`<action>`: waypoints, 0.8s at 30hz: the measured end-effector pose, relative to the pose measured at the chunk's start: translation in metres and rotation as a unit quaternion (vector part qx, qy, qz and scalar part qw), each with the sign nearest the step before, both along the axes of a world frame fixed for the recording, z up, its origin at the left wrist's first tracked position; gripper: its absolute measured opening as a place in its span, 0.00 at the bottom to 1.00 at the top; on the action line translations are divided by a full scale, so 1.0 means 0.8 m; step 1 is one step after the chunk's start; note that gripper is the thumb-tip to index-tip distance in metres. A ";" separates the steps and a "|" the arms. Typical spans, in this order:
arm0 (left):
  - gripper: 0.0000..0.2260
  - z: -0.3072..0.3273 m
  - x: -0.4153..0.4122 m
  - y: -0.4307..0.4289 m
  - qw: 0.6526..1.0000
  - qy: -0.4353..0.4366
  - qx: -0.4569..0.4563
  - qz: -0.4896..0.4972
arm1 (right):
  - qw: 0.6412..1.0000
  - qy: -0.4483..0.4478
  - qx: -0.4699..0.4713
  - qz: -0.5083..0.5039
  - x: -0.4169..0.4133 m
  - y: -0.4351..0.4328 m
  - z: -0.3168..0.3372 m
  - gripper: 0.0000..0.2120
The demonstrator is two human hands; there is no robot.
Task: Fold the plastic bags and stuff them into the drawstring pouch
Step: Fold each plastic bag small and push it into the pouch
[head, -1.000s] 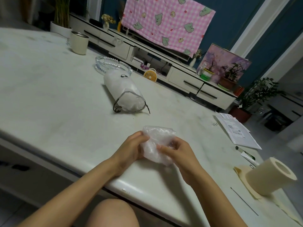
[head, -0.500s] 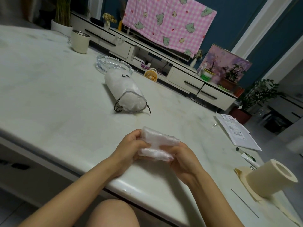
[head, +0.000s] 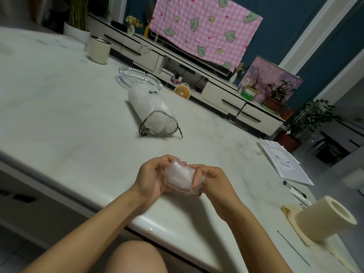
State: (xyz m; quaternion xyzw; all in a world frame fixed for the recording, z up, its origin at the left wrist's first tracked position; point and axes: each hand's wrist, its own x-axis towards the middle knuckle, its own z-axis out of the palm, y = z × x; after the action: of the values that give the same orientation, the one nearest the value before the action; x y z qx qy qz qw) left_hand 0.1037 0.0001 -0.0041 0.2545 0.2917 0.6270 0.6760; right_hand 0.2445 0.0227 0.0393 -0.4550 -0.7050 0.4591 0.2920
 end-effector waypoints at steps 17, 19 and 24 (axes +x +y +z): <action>0.08 -0.024 0.005 0.009 0.975 0.180 0.091 0.097 | 0.999 -0.051 0.018 0.008 0.042 0.003 0.027 0.14; 0.08 -0.025 0.005 0.009 0.971 0.196 0.096 0.099 | 0.998 -0.024 0.051 -0.040 0.034 0.008 0.029 0.10; 0.10 -0.026 0.010 0.007 0.967 0.207 0.112 0.096 | 0.982 -0.184 -0.022 0.032 0.006 0.002 0.017 0.16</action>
State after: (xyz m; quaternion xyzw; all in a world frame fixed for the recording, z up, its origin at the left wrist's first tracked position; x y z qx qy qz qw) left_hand 0.1120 0.0059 -0.0253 0.4233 0.3763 0.6511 0.5052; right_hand 0.2495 0.0240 0.0530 -0.5152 -0.7505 0.3920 0.1330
